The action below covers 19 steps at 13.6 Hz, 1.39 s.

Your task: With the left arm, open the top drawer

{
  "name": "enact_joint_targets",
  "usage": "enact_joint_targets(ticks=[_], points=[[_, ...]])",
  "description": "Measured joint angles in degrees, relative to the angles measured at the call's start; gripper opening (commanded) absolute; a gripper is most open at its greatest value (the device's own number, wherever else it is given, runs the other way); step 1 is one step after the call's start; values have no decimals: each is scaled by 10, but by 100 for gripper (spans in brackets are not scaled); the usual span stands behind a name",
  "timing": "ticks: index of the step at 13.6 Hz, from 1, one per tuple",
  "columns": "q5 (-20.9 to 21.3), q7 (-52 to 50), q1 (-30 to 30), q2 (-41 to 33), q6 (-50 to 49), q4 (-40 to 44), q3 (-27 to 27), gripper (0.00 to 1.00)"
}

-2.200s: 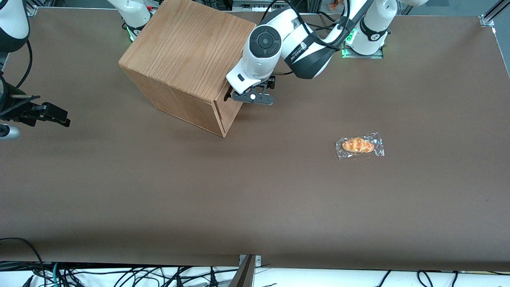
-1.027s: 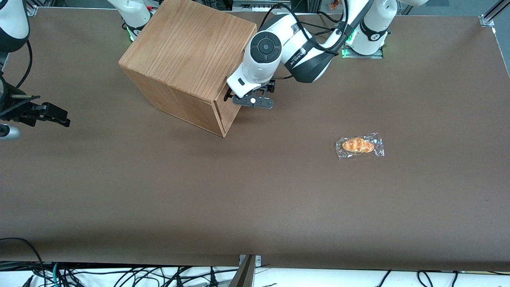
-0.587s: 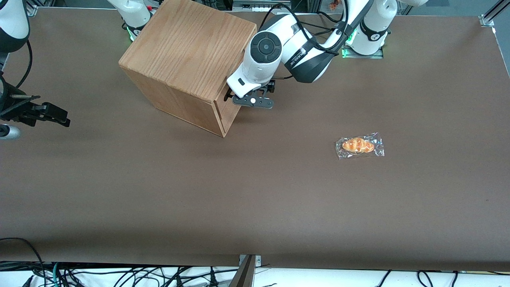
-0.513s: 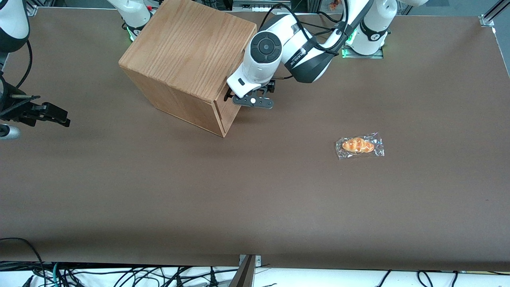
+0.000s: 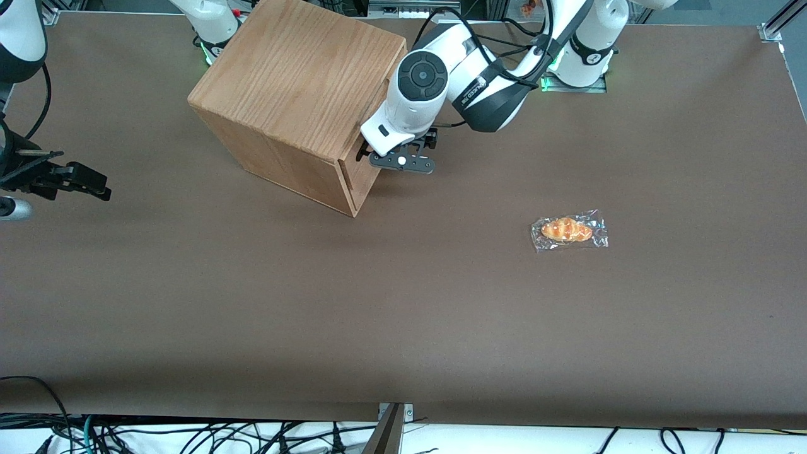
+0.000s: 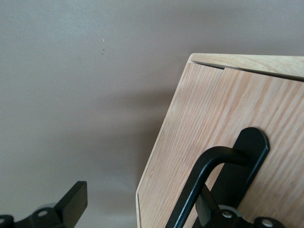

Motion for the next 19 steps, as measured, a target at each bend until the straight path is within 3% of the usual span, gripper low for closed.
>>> enact_joint_targets(ticks=[19], points=[[0, 35, 42, -9, -33, -7, -4, 100]])
